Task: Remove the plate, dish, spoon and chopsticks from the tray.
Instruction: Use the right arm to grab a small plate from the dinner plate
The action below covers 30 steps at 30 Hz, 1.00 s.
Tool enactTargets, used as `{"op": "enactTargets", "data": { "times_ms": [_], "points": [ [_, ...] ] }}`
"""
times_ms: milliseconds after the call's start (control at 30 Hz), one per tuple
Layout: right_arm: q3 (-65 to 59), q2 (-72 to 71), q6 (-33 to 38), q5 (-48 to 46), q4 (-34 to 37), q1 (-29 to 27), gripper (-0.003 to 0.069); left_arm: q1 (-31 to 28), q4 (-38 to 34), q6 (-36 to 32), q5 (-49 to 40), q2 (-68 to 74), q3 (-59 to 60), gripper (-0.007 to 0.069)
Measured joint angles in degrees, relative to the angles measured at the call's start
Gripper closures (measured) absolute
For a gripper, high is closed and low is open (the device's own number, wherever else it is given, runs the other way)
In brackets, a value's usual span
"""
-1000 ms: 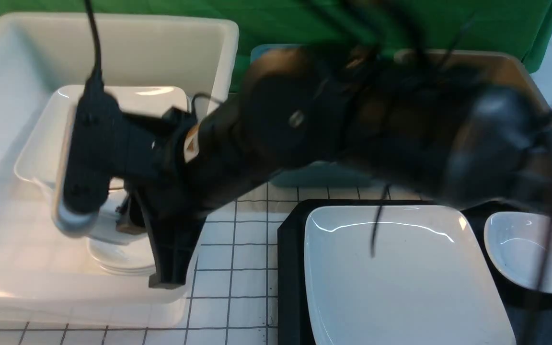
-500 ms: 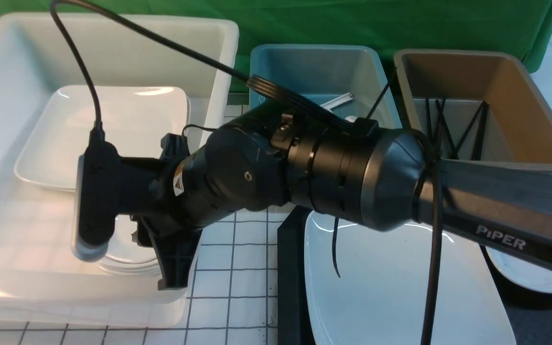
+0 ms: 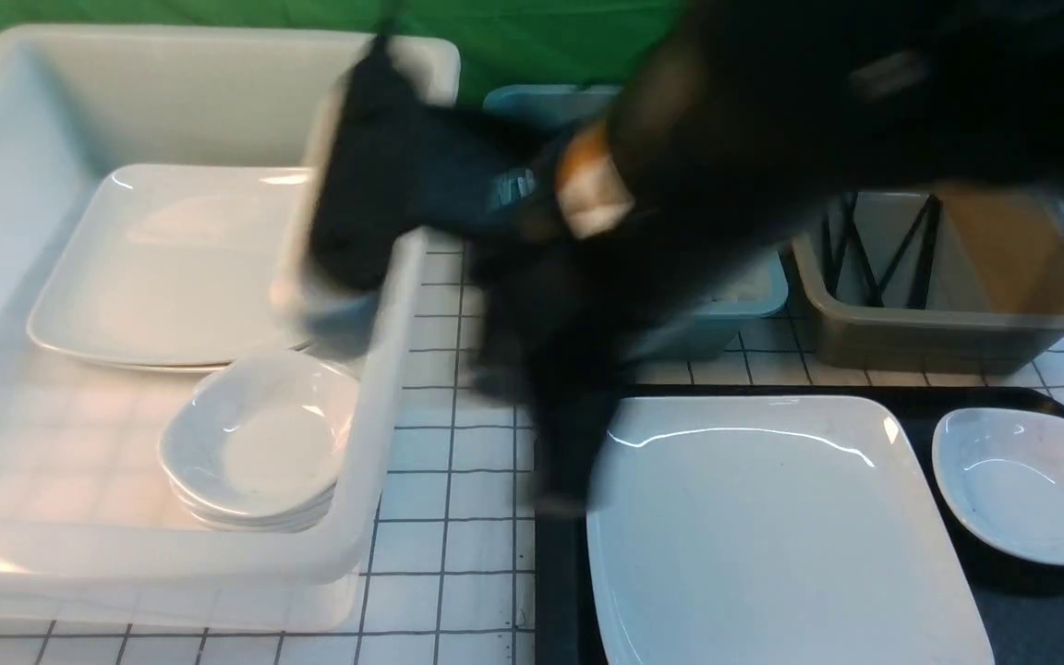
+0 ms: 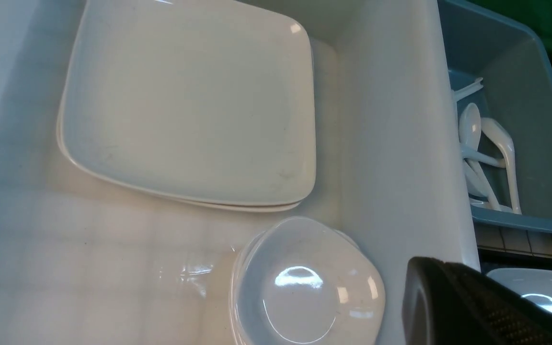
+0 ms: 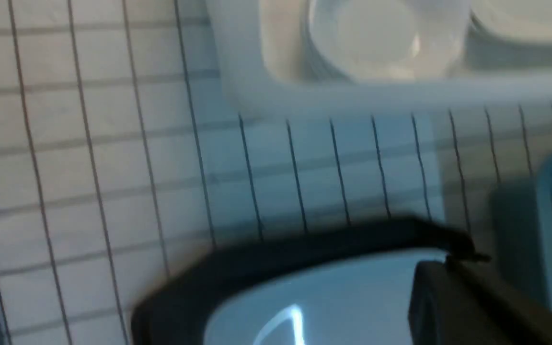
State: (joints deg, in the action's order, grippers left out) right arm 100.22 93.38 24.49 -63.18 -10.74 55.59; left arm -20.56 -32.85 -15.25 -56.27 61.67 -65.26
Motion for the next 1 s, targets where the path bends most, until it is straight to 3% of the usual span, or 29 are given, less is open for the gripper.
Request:
{"op": "enactTargets", "data": {
  "times_ms": [133, 167, 300, 467, 567, 767, 1000],
  "points": [
    [-3.1, -10.5, -10.4, -1.8, -5.5, -2.9, 0.0629, 0.0, -0.4, 0.0, 0.0, 0.0, 0.0, 0.0625],
    [-6.5, -16.1, -14.1, -1.8, -6.5, -6.1, 0.0629, 0.0, -0.6, 0.0, 0.0, 0.0, 0.0, 0.0625],
    [-16.6, -25.6, -16.9, -1.8, -7.4, -13.9, 0.0629, 0.0, -0.7, 0.0, 0.0, 0.0, 0.0, 0.0625],
    [-40.5, -30.8, -18.1, -1.4, -0.6, -33.2, 0.0629, 0.0, -0.9, -0.8, 0.0, 0.0, 0.0, 0.0625],
    [-52.0, -26.5, -17.2, -1.1, 2.4, -41.1, 0.0629, 0.0, -0.9, -0.9, 0.0, 0.0, 0.0, 0.0625],
    [-54.9, -18.3, -18.2, 8.5, 3.2, -43.9, 0.0613, 0.0, 1.2, -1.8, -0.1, 0.0, 0.0, 0.0625],
    [-51.6, -12.4, -15.7, 11.9, -0.3, -42.4, 0.0452, 0.0, 2.7, -2.1, -0.5, 0.0, 0.0, 0.0625]
  ]
}}
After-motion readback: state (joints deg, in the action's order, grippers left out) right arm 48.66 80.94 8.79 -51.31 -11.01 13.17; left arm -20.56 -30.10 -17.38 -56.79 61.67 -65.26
